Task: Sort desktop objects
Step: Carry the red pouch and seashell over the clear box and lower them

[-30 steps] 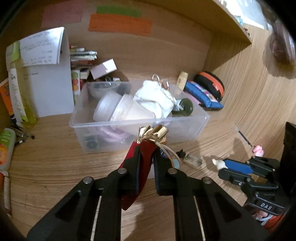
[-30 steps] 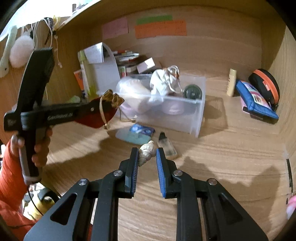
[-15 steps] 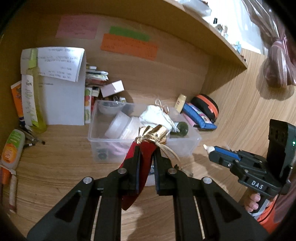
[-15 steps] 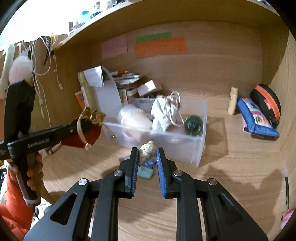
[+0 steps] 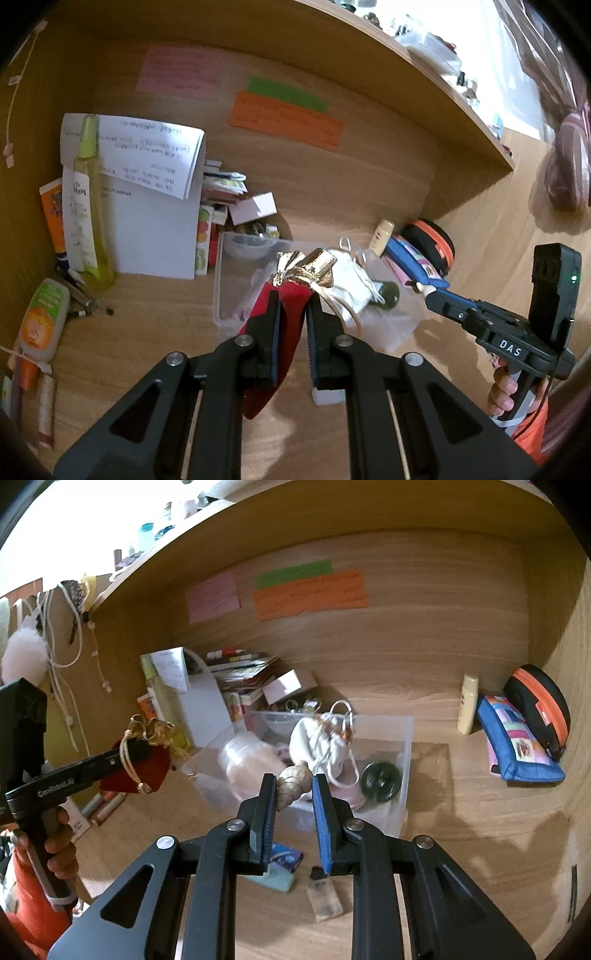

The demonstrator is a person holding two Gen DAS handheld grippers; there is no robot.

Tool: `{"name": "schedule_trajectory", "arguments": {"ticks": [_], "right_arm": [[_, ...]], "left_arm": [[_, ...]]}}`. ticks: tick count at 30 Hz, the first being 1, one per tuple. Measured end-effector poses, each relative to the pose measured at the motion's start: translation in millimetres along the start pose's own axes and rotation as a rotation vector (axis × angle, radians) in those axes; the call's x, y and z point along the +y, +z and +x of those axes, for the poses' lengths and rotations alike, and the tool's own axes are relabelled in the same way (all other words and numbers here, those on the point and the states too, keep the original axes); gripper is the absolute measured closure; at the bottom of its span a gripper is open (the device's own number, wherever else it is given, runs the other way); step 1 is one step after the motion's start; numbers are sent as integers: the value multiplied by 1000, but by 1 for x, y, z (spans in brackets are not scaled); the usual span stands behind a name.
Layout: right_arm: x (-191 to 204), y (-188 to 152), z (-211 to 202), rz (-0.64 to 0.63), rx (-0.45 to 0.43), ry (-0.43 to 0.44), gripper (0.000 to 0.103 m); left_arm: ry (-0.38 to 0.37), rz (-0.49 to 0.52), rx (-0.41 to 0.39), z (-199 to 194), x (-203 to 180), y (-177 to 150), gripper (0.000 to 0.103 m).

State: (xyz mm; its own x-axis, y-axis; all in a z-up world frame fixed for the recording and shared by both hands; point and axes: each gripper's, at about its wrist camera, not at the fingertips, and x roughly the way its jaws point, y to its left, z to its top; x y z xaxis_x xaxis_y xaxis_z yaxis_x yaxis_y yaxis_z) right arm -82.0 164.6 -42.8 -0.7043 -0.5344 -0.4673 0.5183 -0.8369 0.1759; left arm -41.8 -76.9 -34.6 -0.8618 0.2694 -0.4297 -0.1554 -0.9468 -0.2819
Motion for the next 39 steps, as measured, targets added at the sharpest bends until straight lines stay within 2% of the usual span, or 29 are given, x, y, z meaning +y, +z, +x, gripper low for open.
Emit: {"name": "schedule_trajectory", "arguments": {"ticks": [6,19,35,39], "right_arm": [[-12,13,14,21,4,-22,85],[-29,28,52,58,34,-50,85],[-39,20,87,65,109,-120,85],[-36,20,86,51,98,-131,85]], "left_arm": [[-3,-23,-11,14,12,14,92],[4,-77,43,65,28,34,92],[-14,-89,133,114,35,33,92],[-11,-78,148,117,34,30,91]]}}
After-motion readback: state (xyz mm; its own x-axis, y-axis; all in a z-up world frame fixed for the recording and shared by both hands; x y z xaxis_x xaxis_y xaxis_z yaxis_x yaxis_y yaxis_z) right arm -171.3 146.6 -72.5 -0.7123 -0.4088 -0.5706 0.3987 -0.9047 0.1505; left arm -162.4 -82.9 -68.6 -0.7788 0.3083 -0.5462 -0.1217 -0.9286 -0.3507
